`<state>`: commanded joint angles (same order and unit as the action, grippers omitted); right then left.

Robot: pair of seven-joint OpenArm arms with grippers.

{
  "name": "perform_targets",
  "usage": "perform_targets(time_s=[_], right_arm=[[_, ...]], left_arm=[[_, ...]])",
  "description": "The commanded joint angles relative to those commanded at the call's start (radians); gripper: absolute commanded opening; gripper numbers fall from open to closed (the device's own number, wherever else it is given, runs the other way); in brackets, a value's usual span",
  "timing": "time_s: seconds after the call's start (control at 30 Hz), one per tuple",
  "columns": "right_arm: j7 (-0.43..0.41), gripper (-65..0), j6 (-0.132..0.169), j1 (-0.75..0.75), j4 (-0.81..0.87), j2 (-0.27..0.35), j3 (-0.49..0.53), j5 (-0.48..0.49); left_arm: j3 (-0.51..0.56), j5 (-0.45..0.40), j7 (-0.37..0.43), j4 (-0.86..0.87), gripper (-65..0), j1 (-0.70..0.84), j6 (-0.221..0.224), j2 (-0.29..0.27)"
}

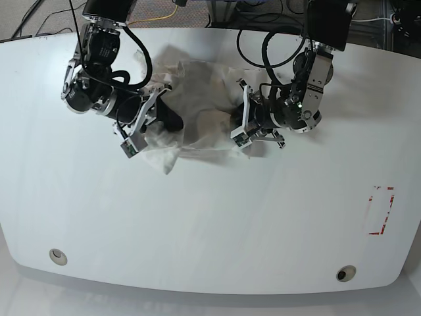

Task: Layout the t-shirt on the table in an organized manner, then fold the t-shirt properly
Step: 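Fold the shirt end held by the left gripper over toward the right gripper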

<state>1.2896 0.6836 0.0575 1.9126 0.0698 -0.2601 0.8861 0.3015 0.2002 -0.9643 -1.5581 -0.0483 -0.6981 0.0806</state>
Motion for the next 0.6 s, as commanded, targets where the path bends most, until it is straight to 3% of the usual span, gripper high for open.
perform_targets(time_s=[0.27,0.6], right_arm=[[-0.003,-65.0,-0.055,-0.008,-0.008,-0.04,0.069,-0.003],[-0.049,-64.5,-0.072,-0.008,-0.015,-0.037,0.146,-0.006]], left_arm=[[0.002,0.0,0.0,0.0,-55.8,0.0,0.0,-0.002],[-0.005,0.0,0.0,-0.005,-55.8,0.0,0.0,-0.003]])
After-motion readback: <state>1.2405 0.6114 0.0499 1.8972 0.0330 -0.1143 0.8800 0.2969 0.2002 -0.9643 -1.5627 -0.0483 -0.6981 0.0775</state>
